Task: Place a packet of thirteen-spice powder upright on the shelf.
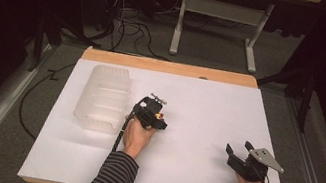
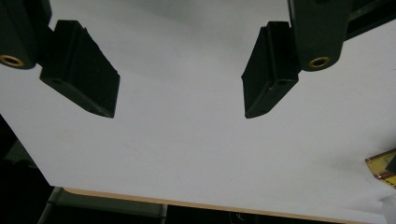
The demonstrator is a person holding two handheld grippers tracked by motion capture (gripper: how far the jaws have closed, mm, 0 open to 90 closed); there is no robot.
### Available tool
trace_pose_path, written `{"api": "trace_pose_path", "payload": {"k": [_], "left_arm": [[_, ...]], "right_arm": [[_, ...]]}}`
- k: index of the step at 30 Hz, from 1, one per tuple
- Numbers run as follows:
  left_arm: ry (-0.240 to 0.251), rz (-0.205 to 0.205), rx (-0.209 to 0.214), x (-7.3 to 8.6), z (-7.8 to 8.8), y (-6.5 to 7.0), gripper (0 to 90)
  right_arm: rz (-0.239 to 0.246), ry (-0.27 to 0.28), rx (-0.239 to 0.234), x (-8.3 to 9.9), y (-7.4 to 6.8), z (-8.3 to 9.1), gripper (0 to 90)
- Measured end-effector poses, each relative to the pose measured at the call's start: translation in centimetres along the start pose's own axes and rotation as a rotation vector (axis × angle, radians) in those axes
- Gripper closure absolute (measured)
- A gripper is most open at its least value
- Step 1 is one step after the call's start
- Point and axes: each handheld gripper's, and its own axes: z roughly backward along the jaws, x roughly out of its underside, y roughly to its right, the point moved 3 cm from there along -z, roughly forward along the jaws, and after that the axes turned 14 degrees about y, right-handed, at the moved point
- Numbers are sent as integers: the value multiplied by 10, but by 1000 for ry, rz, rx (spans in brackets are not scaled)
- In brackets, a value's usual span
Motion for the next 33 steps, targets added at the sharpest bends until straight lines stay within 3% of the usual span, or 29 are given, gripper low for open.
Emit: {"api": "trace_pose_path", "payload": {"k": [6, 9, 15, 27, 33], "left_arm": [[3, 0, 6, 0, -2, 2, 284], [9, 19, 16, -1, -1, 1, 303], [31, 20, 36, -4, 7, 2, 328], [91, -23, 65, -11, 35, 4, 332], [154, -44, 80, -15, 53, 5, 333]], "right_arm": [[3, -5, -1, 0, 0, 0, 279], [8, -7, -4, 0, -1, 0, 278], [11, -9, -8, 0, -2, 0, 277], [12, -8, -8, 0, -2, 0, 274], [17, -10, -11, 0, -3, 0, 274]]}}
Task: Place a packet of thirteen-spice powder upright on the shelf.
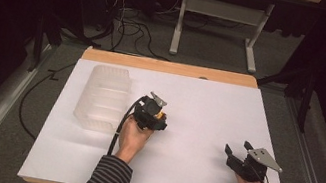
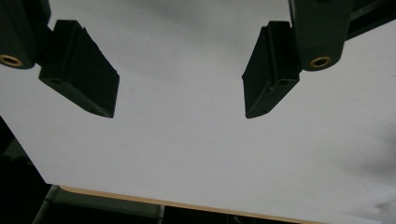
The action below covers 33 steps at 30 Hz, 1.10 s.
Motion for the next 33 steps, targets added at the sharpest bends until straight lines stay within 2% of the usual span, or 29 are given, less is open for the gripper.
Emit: {"api": "trace_pose_path", "payload": {"k": [7, 17, 26, 33], "left_arm": [[71, 14, 39, -8, 23, 1, 334], [140, 45, 76, -14, 48, -3, 334], [178, 39, 72, -20, 63, -9, 334], [219, 57, 68, -24, 75, -15, 334]], "right_arm": [[7, -1, 0, 0, 0, 0, 266], [5, -6, 14, 0, 0, -1, 272], [-27, -12, 28, 0, 3, -1, 278], [-39, -18, 26, 0, 5, -2, 292]]}}
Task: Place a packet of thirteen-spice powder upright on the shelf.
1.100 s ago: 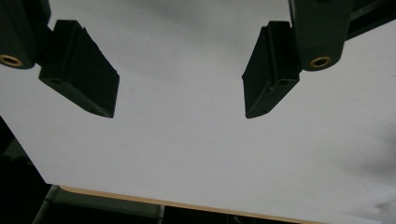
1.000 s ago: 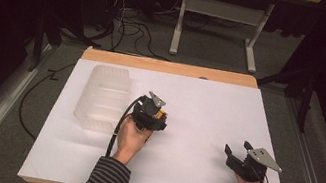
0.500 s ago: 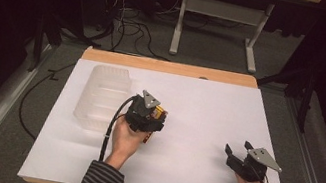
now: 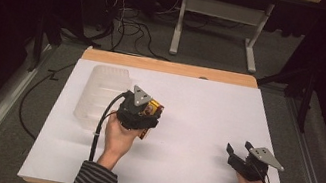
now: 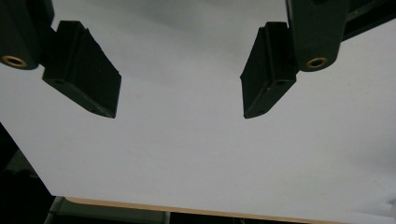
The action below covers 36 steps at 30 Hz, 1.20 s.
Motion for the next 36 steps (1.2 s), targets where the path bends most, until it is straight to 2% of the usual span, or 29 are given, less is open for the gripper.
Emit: {"api": "trace_pose_path", "payload": {"k": [12, 13, 14, 15, 16, 21, 25, 26, 27, 28, 36], "left_arm": [[48, 3, -51, -12, 17, -19, 334], [53, 2, -59, -12, 18, -21, 333], [64, -6, -89, -12, 21, -25, 333], [64, -6, -89, -12, 21, -25, 333], [68, -11, -108, -13, 22, -28, 333], [89, 19, -144, -14, 28, -41, 333], [99, 36, -168, -12, 31, -51, 333], [102, 39, -190, -10, 33, -56, 332], [102, 39, -190, -10, 33, -56, 332], [103, 29, -223, -7, 34, -60, 332], [103, 55, -287, 6, 37, -80, 331]], "right_arm": [[2, -8, -1, 0, -1, 0, 291], [4, -9, -2, 0, -1, -1, 291], [9, -13, -4, 0, -1, -1, 290], [9, -13, -4, 0, -1, -1, 290], [6, -14, -3, 0, -2, -1, 289], [5, -15, -2, 0, -2, -1, 290], [10, -12, -2, 0, -1, -1, 289], [11, -10, -2, 0, -1, -1, 288], [10, -11, -2, 0, -1, -1, 288], [9, -14, -1, 0, -2, -1, 288], [20, -15, -2, 0, -2, -1, 287]]}}
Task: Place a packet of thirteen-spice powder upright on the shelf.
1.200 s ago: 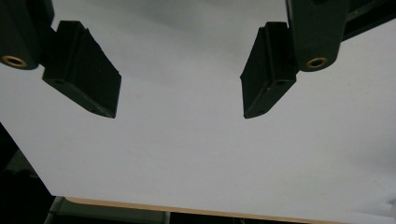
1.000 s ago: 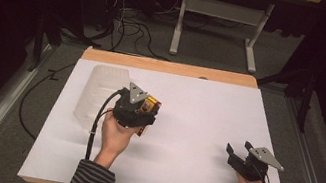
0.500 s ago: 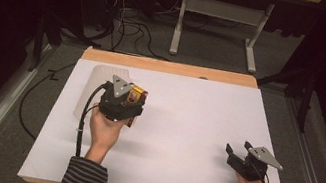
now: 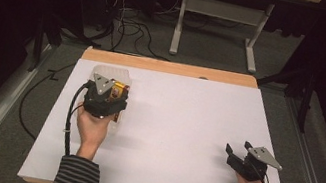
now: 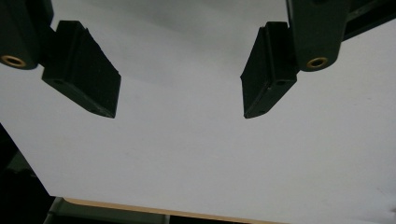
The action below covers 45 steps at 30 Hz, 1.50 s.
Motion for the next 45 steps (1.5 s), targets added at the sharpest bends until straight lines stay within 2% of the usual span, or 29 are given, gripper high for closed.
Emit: {"api": "trace_pose_path", "payload": {"k": [8, 18, 25, 31, 35, 42, 45], "left_arm": [[-4, 22, -38, 11, 1, -15, 330], [-22, 28, -64, 22, -1, -22, 330], [-40, 30, -76, 30, -1, -25, 329], [-44, 16, -79, 33, 0, -24, 329], [-66, 8, -84, 37, 0, -25, 329], [-65, 24, -85, 42, 3, -27, 329], [-69, 17, -87, 44, 5, -27, 329]], "right_arm": [[6, -5, 5, 0, -1, 0, 286], [0, -6, 10, 0, -1, 0, 284], [4, -6, 9, 0, 0, 0, 282], [7, -7, 9, 0, 0, -1, 281], [0, -5, 13, 0, -1, 0, 279], [2, -8, 11, 0, 0, 0, 278], [5, -9, 10, 0, 0, -1, 279]]}}
